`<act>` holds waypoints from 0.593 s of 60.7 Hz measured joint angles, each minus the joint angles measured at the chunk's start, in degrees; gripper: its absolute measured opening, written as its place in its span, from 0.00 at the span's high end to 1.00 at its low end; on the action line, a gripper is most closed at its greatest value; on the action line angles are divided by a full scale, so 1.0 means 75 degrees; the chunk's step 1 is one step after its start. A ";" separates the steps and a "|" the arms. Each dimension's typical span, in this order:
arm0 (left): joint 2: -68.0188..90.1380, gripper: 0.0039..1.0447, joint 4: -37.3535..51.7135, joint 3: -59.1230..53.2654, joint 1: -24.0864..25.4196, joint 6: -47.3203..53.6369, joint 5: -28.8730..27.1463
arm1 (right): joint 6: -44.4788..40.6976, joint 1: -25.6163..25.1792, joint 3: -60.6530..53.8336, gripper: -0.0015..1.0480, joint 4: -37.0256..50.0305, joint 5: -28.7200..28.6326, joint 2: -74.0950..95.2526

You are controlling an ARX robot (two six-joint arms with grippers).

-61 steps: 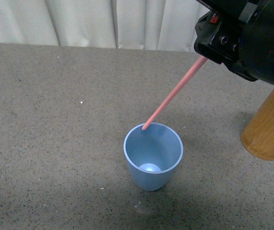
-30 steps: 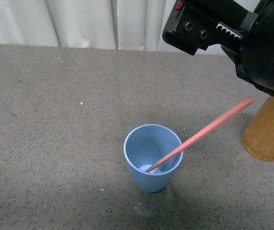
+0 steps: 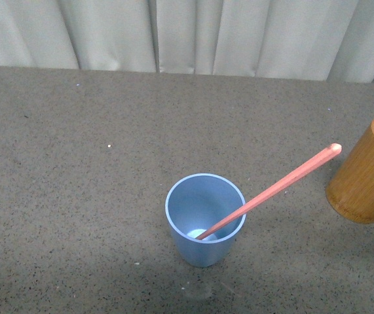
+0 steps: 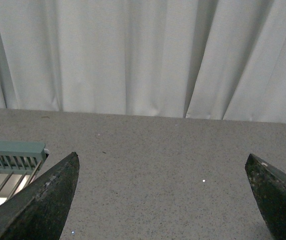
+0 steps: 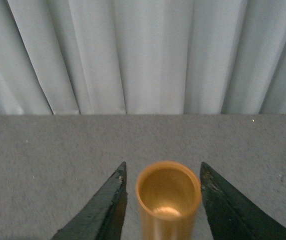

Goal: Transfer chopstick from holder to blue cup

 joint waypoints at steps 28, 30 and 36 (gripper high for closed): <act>-0.0006 0.06 0.0000 0.0000 0.0000 0.0000 -0.0003 | -0.0353 -0.1072 -0.0606 0.99 -0.3838 -0.0726 -0.5301; -0.0006 0.06 0.0000 0.0000 0.0000 0.0000 -0.0003 | -0.0353 -0.1072 -0.0606 0.99 -0.3838 -0.0726 -0.5301; -0.0006 0.06 0.0000 0.0000 0.0000 0.0000 -0.0003 | -0.0364 -0.1072 -0.0606 0.95 -0.3838 -0.0726 -0.5301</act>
